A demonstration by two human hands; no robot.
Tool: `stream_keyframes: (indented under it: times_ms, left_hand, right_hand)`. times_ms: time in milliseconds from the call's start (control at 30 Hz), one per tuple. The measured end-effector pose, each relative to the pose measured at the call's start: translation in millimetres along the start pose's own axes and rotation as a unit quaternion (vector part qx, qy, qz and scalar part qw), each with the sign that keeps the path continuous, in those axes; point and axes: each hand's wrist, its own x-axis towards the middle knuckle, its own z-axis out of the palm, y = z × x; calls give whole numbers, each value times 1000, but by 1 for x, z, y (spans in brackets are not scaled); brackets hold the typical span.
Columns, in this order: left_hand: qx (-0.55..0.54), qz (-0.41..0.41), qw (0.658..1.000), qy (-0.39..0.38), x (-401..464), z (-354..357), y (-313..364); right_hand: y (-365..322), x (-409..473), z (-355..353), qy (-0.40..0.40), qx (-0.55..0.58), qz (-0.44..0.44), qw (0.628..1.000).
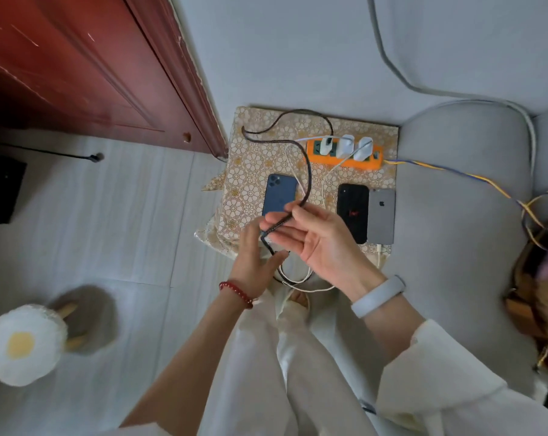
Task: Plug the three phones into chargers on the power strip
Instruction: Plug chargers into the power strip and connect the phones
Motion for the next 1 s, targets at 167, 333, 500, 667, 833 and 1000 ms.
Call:
stream_keyframes:
  times_ms: [167,333,500,667,833,1000]
  left_hand:
    - [-232,-151,960,32,-17,13,26]
    - [-480,-174,852,115,-36,-19,25]
    - [-467,-293,828,101,-60,-39,2]
    - [-353,-428,803,217,-89,-67,-63]
    - [-157,-504,815,238,-86,-79,-100]
    - [10,-424,904,57,-60,-61,-77]
  right_hand:
    - [-2,-7,-26,68,-94,-55,992]
    - [54,-5,-69,247,-289,235,895]
    - [85,7,-73,217,281,210,911]
    - [54,29,-79,313,279,113,901]
    - [57,11,-82,237,30,152,959]
    - [97,-19,-38,-9,-367,194,910]
